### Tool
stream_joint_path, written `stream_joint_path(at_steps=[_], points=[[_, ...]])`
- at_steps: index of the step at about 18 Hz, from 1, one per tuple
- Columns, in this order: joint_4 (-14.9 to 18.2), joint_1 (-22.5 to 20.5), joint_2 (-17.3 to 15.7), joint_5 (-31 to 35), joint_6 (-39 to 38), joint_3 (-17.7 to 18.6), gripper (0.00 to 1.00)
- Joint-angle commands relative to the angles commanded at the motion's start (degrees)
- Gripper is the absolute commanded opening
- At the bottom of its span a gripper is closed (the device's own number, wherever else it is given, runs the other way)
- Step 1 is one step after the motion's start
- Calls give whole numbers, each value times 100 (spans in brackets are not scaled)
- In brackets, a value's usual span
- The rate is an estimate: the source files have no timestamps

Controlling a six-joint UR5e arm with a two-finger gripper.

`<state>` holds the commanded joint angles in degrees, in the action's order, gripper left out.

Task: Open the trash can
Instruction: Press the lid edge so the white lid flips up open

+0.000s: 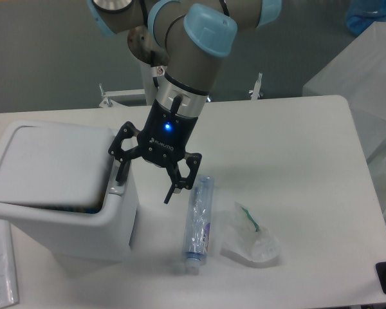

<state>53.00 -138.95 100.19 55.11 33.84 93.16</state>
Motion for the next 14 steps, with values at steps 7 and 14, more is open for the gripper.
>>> stream_joint_path(at_steps=[7,14], points=[[0,-9,-61,-18,0,-35,100],[-157,-377,-61,9,79,-228,100]])
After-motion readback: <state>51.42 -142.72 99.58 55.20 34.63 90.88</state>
